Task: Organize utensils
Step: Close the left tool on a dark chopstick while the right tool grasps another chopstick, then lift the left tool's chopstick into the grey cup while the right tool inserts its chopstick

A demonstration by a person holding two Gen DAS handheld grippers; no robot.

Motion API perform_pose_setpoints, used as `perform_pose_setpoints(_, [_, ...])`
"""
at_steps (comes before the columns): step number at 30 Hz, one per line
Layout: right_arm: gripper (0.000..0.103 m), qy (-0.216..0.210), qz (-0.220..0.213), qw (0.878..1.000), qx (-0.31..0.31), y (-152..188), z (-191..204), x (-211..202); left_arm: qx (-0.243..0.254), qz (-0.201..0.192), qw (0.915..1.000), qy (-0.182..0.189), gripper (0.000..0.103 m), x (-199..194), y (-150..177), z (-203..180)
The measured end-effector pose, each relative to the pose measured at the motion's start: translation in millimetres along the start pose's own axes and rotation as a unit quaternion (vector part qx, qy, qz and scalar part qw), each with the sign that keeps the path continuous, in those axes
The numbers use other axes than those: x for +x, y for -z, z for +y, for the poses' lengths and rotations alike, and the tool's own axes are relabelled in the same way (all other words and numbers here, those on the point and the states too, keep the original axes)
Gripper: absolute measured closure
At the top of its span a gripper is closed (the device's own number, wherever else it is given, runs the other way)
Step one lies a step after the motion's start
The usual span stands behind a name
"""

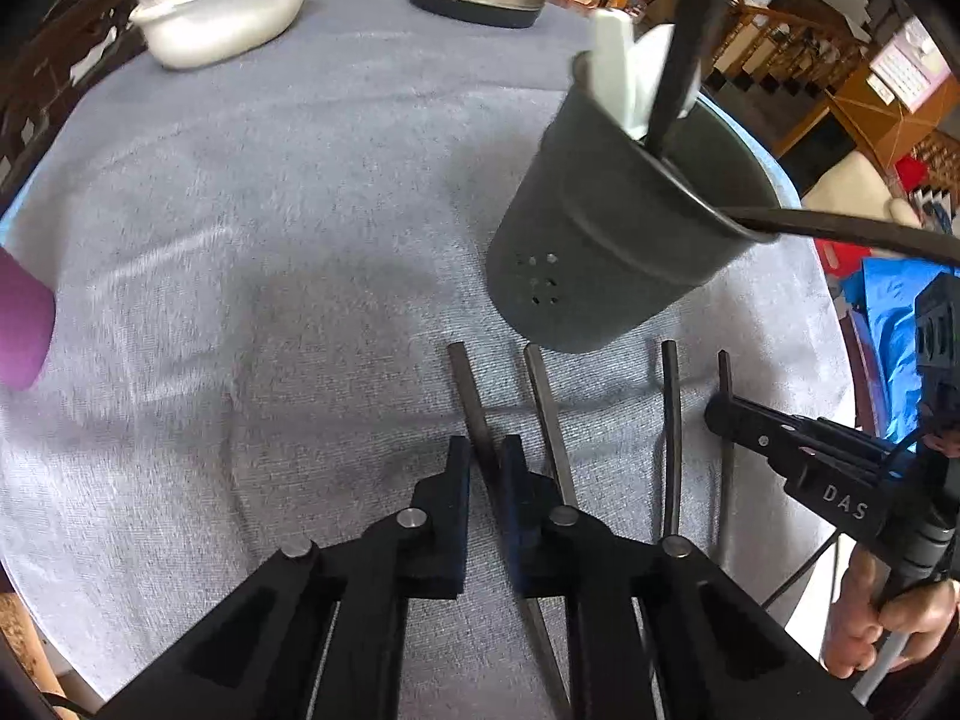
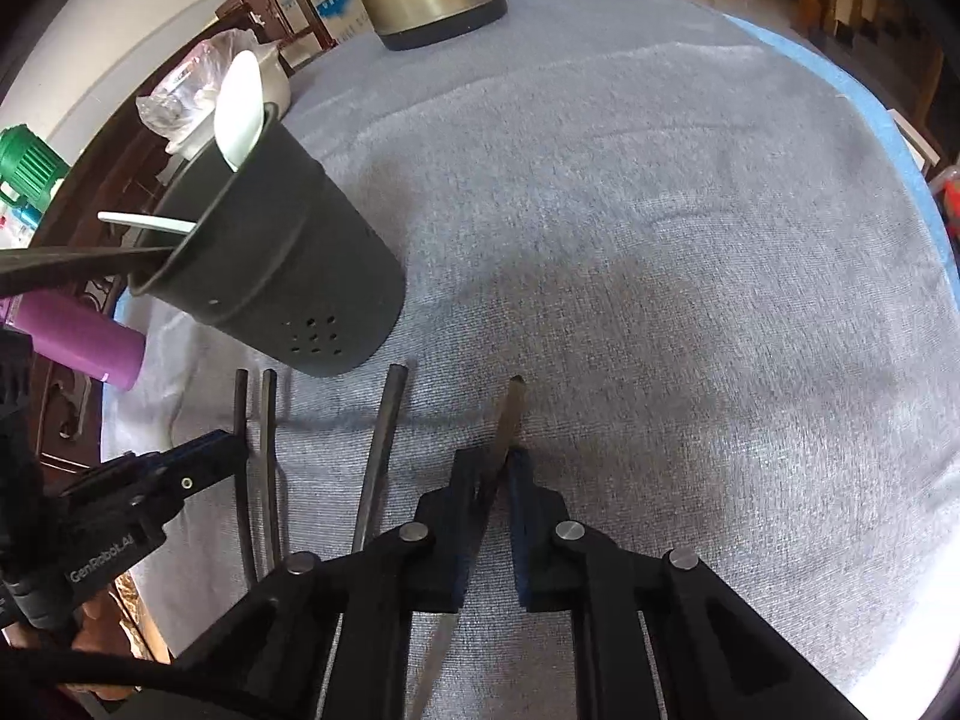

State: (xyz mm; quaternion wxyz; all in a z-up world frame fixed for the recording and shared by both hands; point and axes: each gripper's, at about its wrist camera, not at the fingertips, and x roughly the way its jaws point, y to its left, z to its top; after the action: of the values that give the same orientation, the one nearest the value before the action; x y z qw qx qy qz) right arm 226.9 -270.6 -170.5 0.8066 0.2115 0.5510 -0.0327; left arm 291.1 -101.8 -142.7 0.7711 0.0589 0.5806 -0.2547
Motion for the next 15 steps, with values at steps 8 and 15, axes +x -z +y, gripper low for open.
perform_pose_setpoints(8, [0.096,-0.050,-0.048,0.998,0.010,15,-15,-27,0.006,-0.020,0.9998,0.007,0.095,-13,5,4])
perform_pose_setpoints(15, [0.097,-0.089,-0.115,0.989,0.016,12,-22,-70,0.013,-0.072,0.9973,-0.001,0.095,-62,14,12])
